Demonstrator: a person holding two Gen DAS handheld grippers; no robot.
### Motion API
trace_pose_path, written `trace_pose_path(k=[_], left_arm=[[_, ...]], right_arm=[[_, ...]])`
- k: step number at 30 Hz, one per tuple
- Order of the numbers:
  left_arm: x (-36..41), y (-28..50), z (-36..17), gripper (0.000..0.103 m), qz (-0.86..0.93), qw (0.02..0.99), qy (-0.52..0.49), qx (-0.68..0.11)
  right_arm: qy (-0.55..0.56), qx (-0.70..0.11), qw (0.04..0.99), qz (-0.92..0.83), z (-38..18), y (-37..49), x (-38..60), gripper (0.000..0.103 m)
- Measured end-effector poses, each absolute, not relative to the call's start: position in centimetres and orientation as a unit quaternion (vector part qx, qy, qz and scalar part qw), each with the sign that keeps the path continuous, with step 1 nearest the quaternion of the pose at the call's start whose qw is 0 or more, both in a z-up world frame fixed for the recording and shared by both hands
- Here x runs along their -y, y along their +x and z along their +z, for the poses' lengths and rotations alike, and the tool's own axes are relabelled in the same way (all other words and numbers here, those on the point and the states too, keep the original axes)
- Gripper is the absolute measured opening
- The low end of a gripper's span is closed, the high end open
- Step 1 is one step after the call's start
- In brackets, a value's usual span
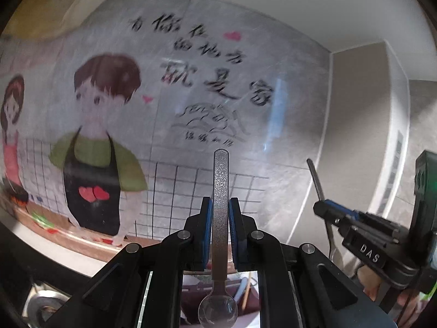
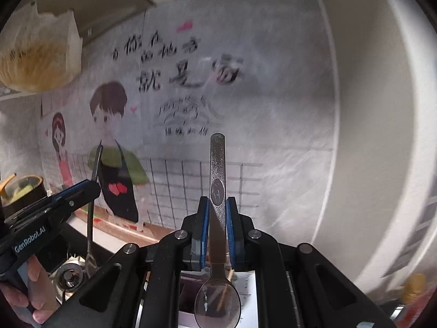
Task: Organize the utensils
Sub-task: 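Lift black spoon and metal spoon over the purple caddy and open both tools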
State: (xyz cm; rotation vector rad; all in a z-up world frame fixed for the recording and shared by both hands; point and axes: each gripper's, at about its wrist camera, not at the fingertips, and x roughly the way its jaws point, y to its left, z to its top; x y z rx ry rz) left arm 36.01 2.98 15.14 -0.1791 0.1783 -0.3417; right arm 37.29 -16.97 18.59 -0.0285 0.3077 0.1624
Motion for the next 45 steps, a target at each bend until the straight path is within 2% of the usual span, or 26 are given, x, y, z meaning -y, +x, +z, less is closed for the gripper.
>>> trace_pose_path(k=[8, 13, 20, 28, 30, 32, 33, 34, 35, 36, 40, 43, 45], left_arm=[[-4.5, 41.5, 9.5, 0.012, -0.159, 0.972, -0.123, -0.123], [-3.6, 44.0, 6.9, 0.012, -0.152, 0.973, -0.111, -0.133], [-2.4, 46.5, 3.9, 0.012, -0.151, 0.97, -0.11, -0.154], [-1.5, 47.3, 1.0, 0.012, -0.146, 0.969, -0.097, -0.176], [-1.5, 47.4, 0.5, 0.015, -0.139, 0.968, -0.09, -0.19], [-1.7, 47.5, 0.1, 0.017, -0.134, 0.965, -0.09, -0.205], [-1.9, 47.5, 0.0, 0.02, -0.131, 0.965, -0.092, -0.208], [-2.1, 47.3, 0.0, 0.027, -0.129, 0.964, -0.095, -0.21], [-2.3, 47.1, 0.1, 0.032, -0.127, 0.964, -0.099, -0.213], [-2.6, 46.7, 0.4, 0.033, -0.128, 0.963, -0.106, -0.213], [-3.1, 44.8, 1.9, 0.038, -0.119, 0.963, -0.106, -0.218], [-3.7, 42.7, 3.1, 0.052, -0.11, 0.958, -0.116, -0.236], [-3.9, 41.3, 3.4, 0.053, -0.109, 0.956, -0.118, -0.245]], right_arm=[[0.014, -0.227, 0.968, 0.107, 10.9, 43.6, 15.2, 0.011], [0.026, -0.266, 0.956, 0.123, 7.2, 46.5, 14.4, 0.011], [0.039, -0.285, 0.948, 0.133, 4.0, 48.2, 14.5, 0.011], [0.036, -0.269, 0.955, 0.123, 2.1, 49.0, 14.9, 0.011], [0.04, -0.275, 0.953, 0.125, 1.4, 48.8, 15.1, 0.016], [0.044, -0.289, 0.948, 0.128, 1.0, 48.7, 15.3, 0.036], [0.045, -0.294, 0.946, 0.132, 0.9, 48.4, 15.4, 0.041], [0.047, -0.293, 0.946, 0.131, 1.0, 47.9, 15.6, 0.048], [0.048, -0.289, 0.948, 0.127, 1.1, 47.5, 15.7, 0.052], [0.047, -0.286, 0.949, 0.121, 1.4, 46.9, 15.9, 0.054], [0.045, -0.274, 0.955, 0.104, 3.3, 44.3, 17.2, 0.075], [0.046, -0.261, 0.962, 0.069, 5.0, 41.8, 18.7, 0.09], [0.042, -0.26, 0.963, 0.055, 5.8, 40.5, 19.6, 0.096]])
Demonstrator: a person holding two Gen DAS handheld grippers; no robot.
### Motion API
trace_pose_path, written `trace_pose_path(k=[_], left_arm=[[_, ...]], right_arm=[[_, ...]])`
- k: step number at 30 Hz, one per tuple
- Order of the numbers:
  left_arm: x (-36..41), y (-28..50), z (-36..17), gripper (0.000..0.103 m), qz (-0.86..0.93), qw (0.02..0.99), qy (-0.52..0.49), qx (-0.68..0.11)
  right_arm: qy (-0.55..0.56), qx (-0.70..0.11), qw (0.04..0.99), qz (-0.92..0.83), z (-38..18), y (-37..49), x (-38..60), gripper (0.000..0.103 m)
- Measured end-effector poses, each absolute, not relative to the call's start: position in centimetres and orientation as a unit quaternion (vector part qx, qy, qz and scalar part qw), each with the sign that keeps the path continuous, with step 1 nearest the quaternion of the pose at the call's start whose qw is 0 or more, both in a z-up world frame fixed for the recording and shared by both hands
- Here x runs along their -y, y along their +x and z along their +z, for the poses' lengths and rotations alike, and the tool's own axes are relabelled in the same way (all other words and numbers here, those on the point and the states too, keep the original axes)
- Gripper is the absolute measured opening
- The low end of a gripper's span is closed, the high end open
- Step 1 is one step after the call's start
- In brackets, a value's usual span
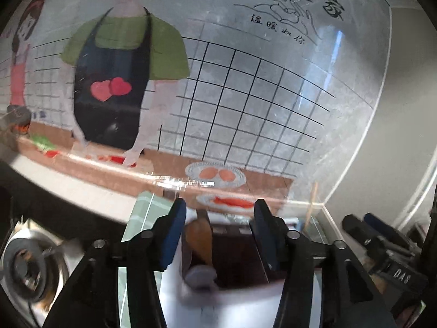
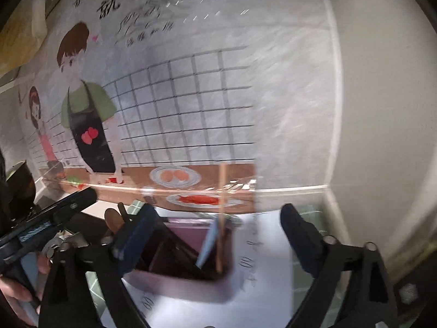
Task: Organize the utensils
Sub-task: 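Lift black spoon and metal spoon over the purple caddy and open both tools, then lower the left tool onto the dark wooden spoon while the right tool approaches the chopstick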
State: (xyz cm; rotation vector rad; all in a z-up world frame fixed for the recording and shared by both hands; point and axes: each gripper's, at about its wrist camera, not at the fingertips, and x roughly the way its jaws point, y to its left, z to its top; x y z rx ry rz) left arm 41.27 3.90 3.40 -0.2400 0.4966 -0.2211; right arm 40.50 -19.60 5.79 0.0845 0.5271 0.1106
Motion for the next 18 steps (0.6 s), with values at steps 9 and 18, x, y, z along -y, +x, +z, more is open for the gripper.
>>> trace_pose_path(k=[9, 18], left_arm=[[-2.5, 33.8, 0.3, 0.06, -0.091, 0.947, -0.059, -0.302], [0.3, 30.6, -6.4, 0.06, -0.121, 0.897, -0.053, -0.422]], right_arm=[[-0.02, -0.32, 0.946, 0.054, 5.3, 34.4, 20.9, 0.102], [-0.12, -0.364, 0.922, 0.052, 0.7, 29.4, 20.4, 0.102]])
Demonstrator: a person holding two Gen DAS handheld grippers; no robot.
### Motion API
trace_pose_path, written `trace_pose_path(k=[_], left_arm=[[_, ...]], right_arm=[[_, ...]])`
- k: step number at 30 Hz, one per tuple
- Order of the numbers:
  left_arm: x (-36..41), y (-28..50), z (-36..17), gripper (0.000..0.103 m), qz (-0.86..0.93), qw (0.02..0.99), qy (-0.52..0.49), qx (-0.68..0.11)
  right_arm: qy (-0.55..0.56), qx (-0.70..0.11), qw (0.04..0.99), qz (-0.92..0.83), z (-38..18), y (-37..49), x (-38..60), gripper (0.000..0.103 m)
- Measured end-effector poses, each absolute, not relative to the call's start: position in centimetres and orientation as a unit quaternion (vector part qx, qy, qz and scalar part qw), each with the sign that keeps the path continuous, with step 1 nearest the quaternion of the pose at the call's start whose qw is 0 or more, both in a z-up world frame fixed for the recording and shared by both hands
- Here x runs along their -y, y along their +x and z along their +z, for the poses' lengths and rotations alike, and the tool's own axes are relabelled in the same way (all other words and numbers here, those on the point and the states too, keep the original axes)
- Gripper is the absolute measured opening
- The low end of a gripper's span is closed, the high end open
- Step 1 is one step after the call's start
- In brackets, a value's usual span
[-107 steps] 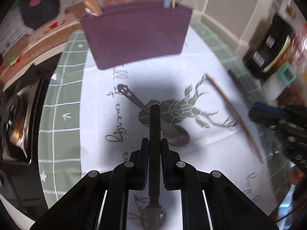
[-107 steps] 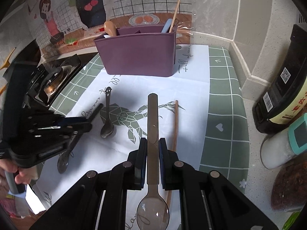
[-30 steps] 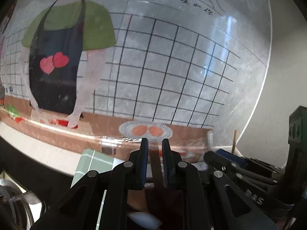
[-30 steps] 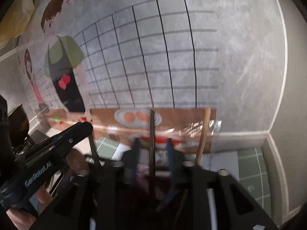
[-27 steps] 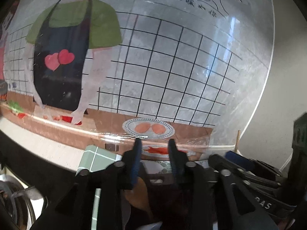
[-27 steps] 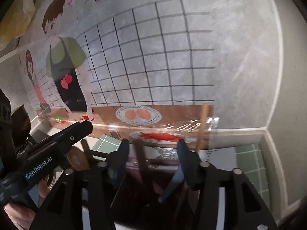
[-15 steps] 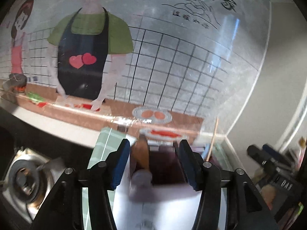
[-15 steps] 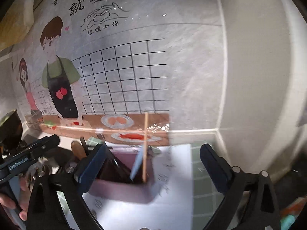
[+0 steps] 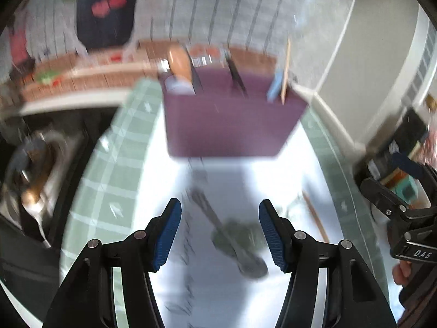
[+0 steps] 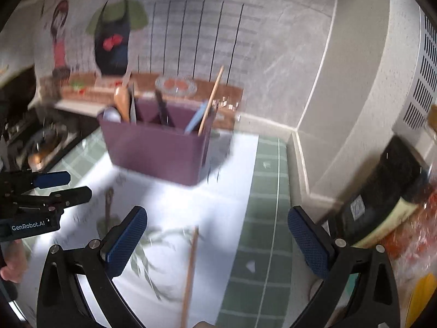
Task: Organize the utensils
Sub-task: 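Lower the left tool onto the dark wooden spoon while the right tool approaches the chopstick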
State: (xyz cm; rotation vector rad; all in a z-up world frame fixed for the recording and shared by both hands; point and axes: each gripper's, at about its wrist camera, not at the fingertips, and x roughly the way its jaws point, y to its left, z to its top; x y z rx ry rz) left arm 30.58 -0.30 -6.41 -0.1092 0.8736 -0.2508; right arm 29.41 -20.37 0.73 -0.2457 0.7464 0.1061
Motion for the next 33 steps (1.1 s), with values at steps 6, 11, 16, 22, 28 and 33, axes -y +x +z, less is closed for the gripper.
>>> trace_pose_path(k=[6, 11, 16, 22, 28, 33], left_arm=[[2.2, 28.4, -10.1, 0.06, -0.121, 0.876, -0.037, -0.466], [2.1, 27.4, -10.4, 0.06, -0.118, 0.881, -0.017, -0.459], [0.7, 27.8, -9.6, 0.06, -0.137, 0.879, -0.002, -0.456], [0.2, 32.5, -8.7, 0.06, -0.145, 0.881, 0.035, -0.449], [2.9, 37.2, -10.2, 0.005, -0.155, 0.872, 0.126, -0.448], [2.9, 38.2, -11.3, 0.003, -0.175, 0.858, 0.139, -0.463]], right_arm=[[-0.108, -0.394, 0.911, 0.062, -1.7, 27.9, 21.3, 0.102], [-0.09, -0.433, 0.893, 0.085, -3.8, 27.8, 20.9, 0.092], [-0.108, -0.484, 0.864, 0.093, -6.5, 28.5, 19.5, 0.052], [-0.088, -0.502, 0.856, 0.091, -7.2, 28.5, 19.7, 0.052], [-0.094, -0.496, 0.859, 0.085, -6.2, 27.7, 20.1, 0.052], [-0.081, -0.5, 0.858, 0.084, -5.9, 27.4, 20.9, 0.053]])
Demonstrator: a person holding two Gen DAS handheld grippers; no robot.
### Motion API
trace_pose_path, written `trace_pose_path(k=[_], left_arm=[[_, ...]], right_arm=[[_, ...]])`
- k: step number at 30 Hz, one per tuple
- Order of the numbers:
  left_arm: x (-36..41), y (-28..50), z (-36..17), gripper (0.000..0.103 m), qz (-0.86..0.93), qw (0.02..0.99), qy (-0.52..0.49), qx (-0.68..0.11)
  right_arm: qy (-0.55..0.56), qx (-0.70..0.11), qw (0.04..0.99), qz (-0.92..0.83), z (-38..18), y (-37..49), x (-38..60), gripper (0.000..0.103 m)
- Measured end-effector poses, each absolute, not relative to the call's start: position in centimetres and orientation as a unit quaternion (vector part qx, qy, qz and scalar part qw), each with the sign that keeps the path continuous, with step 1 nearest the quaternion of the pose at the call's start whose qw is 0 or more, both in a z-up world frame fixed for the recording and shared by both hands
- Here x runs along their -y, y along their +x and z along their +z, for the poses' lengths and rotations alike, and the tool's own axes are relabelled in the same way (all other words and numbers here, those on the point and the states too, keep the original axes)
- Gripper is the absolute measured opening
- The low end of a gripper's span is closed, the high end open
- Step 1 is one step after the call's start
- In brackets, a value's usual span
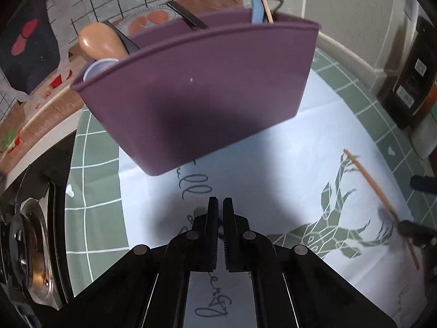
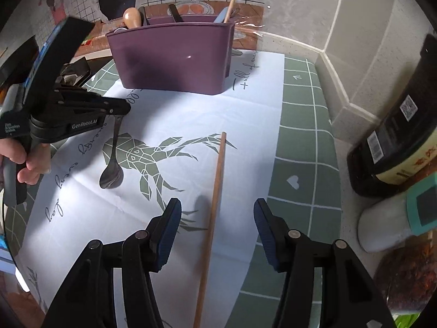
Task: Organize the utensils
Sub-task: 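Lower the left tool onto the dark wooden spoon while the right tool approaches the chopstick, then grasp the dark wooden spoon with the left tool while the right tool grasps the wooden chopstick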
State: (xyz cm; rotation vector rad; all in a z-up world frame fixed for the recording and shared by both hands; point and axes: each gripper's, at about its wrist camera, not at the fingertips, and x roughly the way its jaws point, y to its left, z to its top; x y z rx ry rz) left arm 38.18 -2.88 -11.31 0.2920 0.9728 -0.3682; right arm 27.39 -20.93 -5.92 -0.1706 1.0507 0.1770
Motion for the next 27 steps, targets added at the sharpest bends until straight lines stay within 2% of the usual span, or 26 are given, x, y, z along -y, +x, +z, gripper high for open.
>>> trace_pose_path(k=[6, 15, 22, 24, 26, 27], left_arm=[[1.0, 36.9, -11.4, 0.003, -0.172, 0.851, 0.144, -0.474], [-1.5, 28.1, -11.3, 0.003, -0.206, 0.825, 0.117, -0.513], [1.9, 25.4, -9.2, 0.006, -0.28, 0.812, 0.134, -0.494], [3.2, 26.0, -8.8, 0.013, -0.3, 0.805, 0.137, -0.493], [4.4, 26.9, -9.1, 0.027, -0.294, 0.802, 0.135, -0.502], [4.7, 27.8, -9.3, 0.03, -0.285, 0.801, 0.129, -0.51]], right_arm=[[-0.069, -0.508, 0.854, 0.083, -6.2, 27.6, 21.7, 0.059], [-0.047, -0.513, 0.851, 0.106, -6.2, 27.4, 21.7, 0.061], [-0.049, -0.5, 0.857, 0.114, -5.3, 26.5, 21.7, 0.061], [-0.046, -0.499, 0.858, 0.114, -5.1, 26.2, 22.0, 0.062], [-0.041, -0.499, 0.858, 0.113, -4.9, 25.9, 22.3, 0.063], [-0.039, -0.499, 0.858, 0.112, -4.9, 25.8, 22.5, 0.063]])
